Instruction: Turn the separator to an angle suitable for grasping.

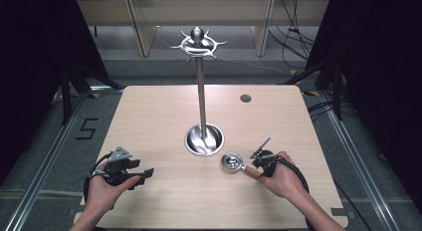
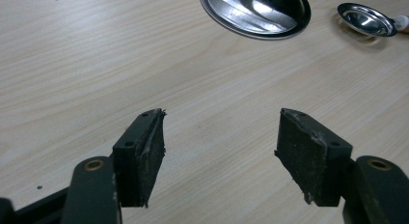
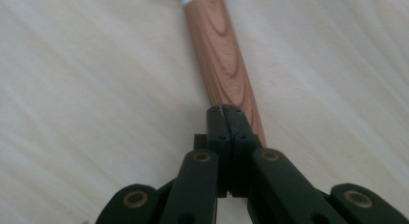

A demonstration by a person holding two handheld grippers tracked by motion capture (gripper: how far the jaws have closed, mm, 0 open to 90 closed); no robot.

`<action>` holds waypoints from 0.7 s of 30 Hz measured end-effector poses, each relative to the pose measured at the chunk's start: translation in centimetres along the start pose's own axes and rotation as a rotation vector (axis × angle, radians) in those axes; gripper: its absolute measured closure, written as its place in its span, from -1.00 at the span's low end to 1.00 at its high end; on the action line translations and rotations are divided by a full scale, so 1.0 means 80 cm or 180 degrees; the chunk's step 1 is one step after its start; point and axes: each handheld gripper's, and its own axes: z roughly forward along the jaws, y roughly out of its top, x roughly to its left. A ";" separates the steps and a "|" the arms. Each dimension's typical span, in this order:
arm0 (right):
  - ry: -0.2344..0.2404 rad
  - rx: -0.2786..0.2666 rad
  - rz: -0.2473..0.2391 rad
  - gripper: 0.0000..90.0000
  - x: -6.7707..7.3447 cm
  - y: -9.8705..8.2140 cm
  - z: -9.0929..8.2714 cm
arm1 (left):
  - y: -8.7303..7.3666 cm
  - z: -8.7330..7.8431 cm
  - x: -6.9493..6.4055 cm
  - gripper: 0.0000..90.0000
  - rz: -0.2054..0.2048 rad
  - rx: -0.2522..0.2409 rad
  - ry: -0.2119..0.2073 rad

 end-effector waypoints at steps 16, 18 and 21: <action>-0.0181 -0.0090 0.0319 1.00 -0.040 0.018 -0.003 | -0.001 0.002 -0.002 -0.26 -0.0126 -0.0134 0.0008; -0.0066 -0.0159 0.0315 1.00 -0.033 0.013 -0.013 | -0.001 0.002 -0.001 -0.26 -0.0127 -0.0118 0.0003; 0.0064 -0.0089 0.0251 1.00 -0.024 0.008 -0.018 | 0.000 -0.001 -0.001 -0.26 -0.0052 -0.0083 -0.0009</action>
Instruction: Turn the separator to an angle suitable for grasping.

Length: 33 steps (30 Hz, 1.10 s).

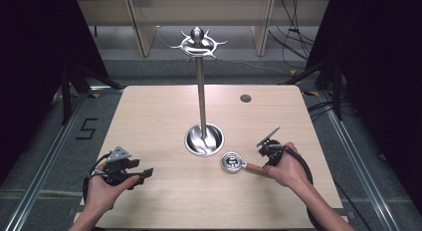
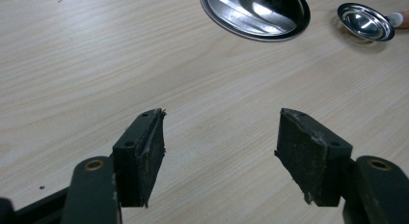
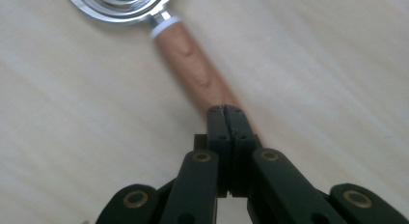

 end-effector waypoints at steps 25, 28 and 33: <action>-0.0250 0.0190 0.0532 1.00 -0.045 0.041 0.045 | -0.002 0.003 0.000 -0.26 -0.0062 -0.0035 0.0010; -0.0114 0.0120 0.0636 1.00 -0.055 0.059 0.048 | -0.001 0.003 0.000 -0.26 -0.0064 -0.0011 -0.0027; -0.0088 0.0055 0.0688 1.00 -0.060 0.071 0.050 | -0.001 0.003 0.001 -0.26 -0.0067 -0.0012 -0.0023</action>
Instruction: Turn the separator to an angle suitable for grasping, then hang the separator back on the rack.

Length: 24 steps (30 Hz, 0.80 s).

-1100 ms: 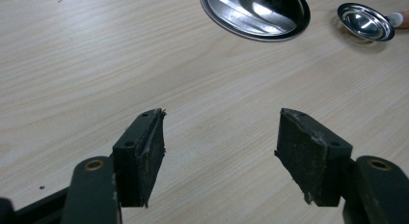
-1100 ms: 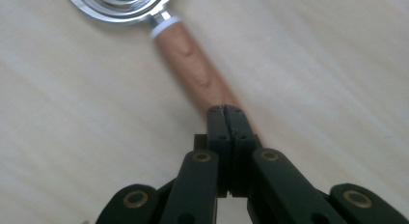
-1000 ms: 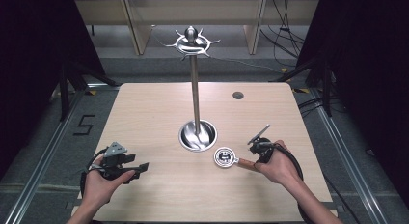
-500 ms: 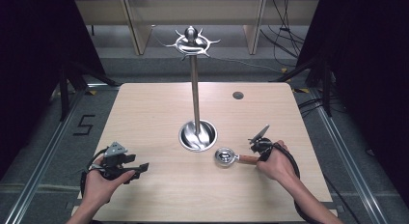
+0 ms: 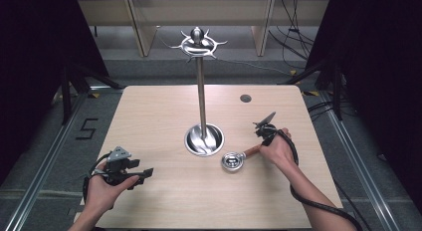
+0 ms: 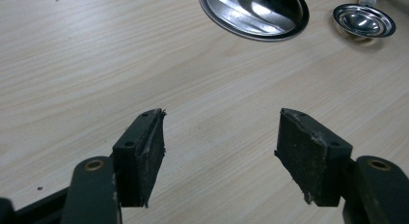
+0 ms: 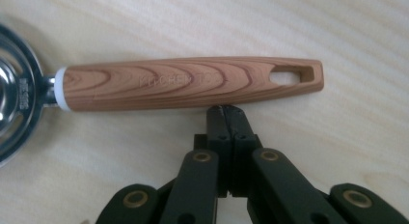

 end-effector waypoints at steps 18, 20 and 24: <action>0.0290 -0.0308 0.0981 0.12 -0.014 0.000 -0.021 | 0.002 0.002 -0.003 -0.26 0.0003 -0.0055 -0.0030; 0.0342 -0.0345 0.1127 0.02 -0.012 0.003 -0.019 | 0.001 0.002 -0.002 -0.26 0.0004 -0.0040 -0.0027; 0.0289 -0.0292 0.1169 -0.08 -0.010 0.011 -0.019 | 0.003 0.002 -0.002 -0.26 0.0014 -0.0031 -0.0019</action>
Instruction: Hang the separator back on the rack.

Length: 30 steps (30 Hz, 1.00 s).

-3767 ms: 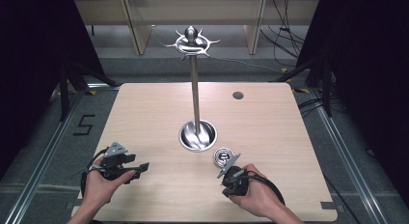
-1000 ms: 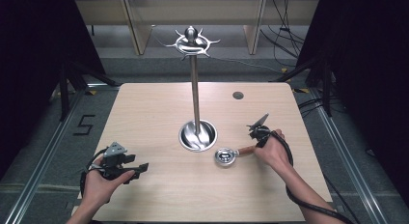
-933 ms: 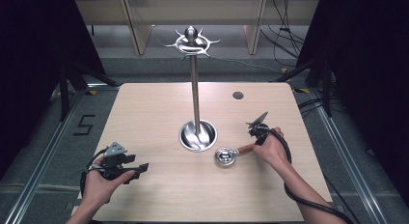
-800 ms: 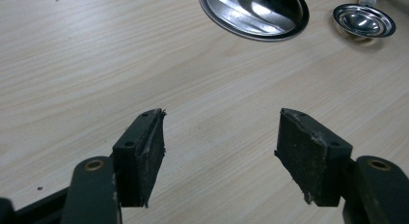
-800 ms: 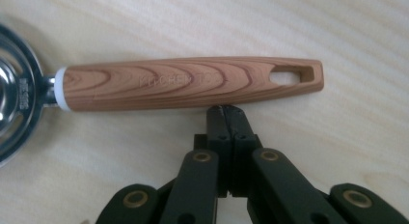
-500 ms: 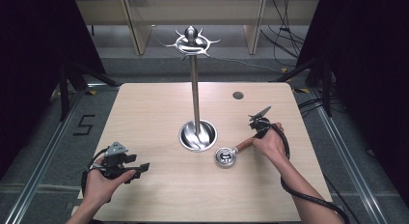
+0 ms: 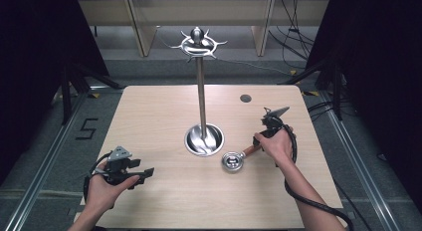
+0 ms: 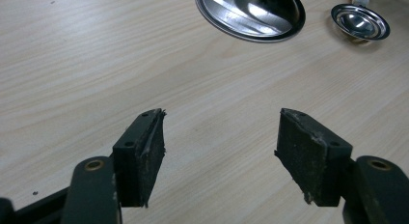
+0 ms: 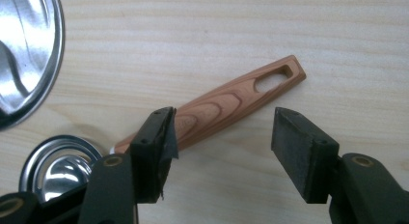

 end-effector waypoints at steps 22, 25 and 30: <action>-0.0075 0.0314 0.0287 -0.20 0.018 0.011 0.017 | 0.000 0.001 -0.001 -0.26 0.0070 0.0021 -0.0009; -0.0093 0.0281 0.0204 -0.22 0.014 0.016 0.020 | -0.001 0.002 -0.001 -0.26 0.0028 0.0017 -0.0015; -0.0160 0.0361 0.0314 -0.22 0.020 0.019 0.024 | -0.001 0.002 -0.001 -0.26 0.0033 0.0018 -0.0022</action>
